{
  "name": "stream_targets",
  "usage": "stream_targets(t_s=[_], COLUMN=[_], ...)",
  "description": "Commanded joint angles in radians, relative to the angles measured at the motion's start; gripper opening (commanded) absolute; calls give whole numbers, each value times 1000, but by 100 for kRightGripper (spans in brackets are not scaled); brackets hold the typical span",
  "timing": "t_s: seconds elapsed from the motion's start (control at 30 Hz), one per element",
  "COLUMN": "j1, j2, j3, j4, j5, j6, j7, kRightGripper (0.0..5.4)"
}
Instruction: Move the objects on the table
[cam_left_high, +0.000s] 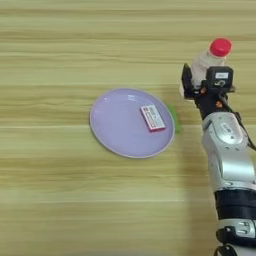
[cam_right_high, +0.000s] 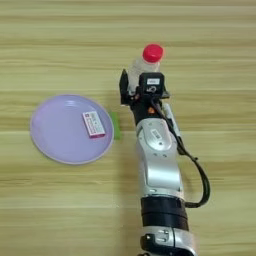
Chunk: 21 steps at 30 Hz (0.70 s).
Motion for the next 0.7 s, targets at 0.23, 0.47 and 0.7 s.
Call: stream_targets(t_s=[0.23,0.47,0.7], j1=[-108,-115,-129], j2=[-74,-81,-82], j3=[-11,-17,-16], j4=[37,73,123], j5=[-36,-28,-8], j6=[13,45,54], j7=[-39,-37,-17], kRightGripper=[317,317,317])
